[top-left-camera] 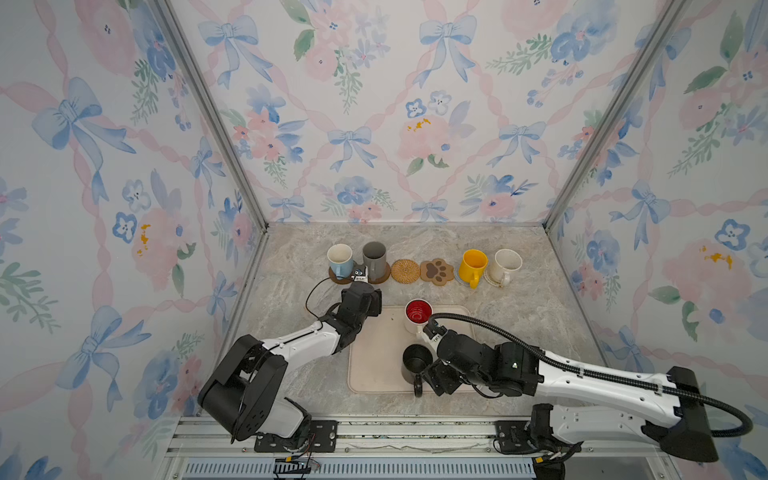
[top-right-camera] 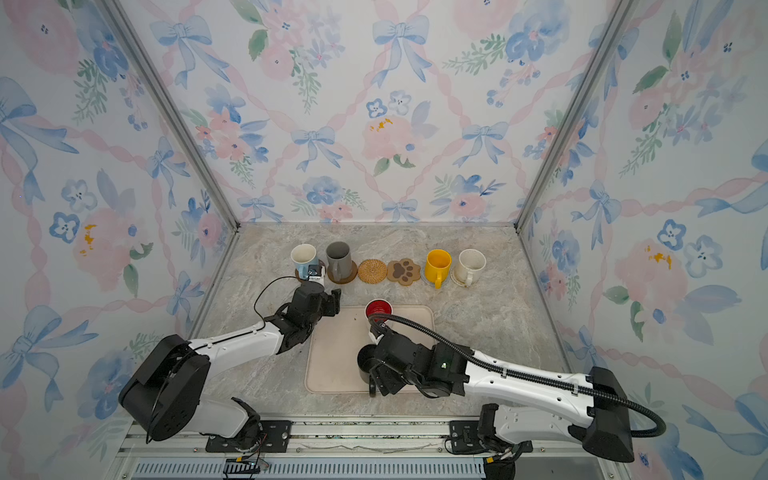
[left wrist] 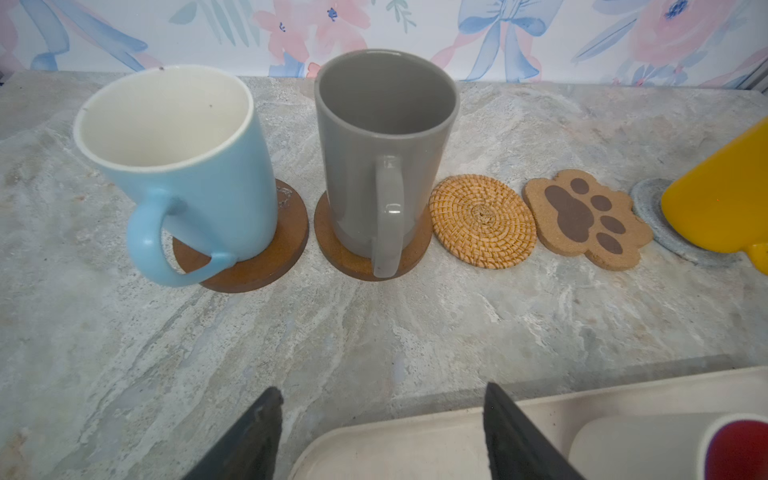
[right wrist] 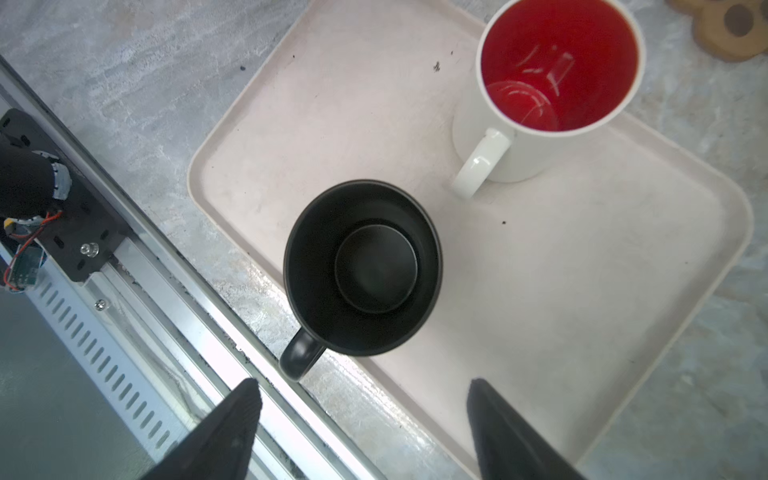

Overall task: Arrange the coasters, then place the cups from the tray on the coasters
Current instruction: 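Lower the right gripper into the black mug on the tray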

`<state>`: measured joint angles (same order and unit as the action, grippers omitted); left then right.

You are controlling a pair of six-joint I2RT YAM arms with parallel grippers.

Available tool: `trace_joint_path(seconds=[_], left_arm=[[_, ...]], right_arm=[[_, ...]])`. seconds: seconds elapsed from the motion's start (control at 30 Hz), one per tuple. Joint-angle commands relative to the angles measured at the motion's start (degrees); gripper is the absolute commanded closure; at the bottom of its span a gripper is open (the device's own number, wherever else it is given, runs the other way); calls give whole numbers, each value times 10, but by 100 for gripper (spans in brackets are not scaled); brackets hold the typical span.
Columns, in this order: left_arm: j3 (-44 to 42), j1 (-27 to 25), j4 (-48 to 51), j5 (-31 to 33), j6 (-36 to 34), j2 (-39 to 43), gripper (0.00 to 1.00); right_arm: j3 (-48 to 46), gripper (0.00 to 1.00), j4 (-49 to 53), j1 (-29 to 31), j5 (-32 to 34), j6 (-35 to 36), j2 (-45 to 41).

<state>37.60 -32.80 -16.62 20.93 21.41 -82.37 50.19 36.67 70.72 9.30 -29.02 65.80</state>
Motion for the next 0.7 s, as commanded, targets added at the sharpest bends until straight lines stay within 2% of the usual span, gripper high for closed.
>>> trace_joint_path(seconds=[0.0, 0.47, 0.67], left_arm=[[-10, 5, -5, -1, -8, 11, 27], [-25, 15, -10, -6, -1, 27, 24], [-28, 19, -10, -7, 1, 30, 21]], right_arm=[[-15, 20, -15, 9, -34, -37, 10], [-23, 23, -66, 9, -74, -64, 78], [-18, 28, -56, -1, -68, -110, 114]])
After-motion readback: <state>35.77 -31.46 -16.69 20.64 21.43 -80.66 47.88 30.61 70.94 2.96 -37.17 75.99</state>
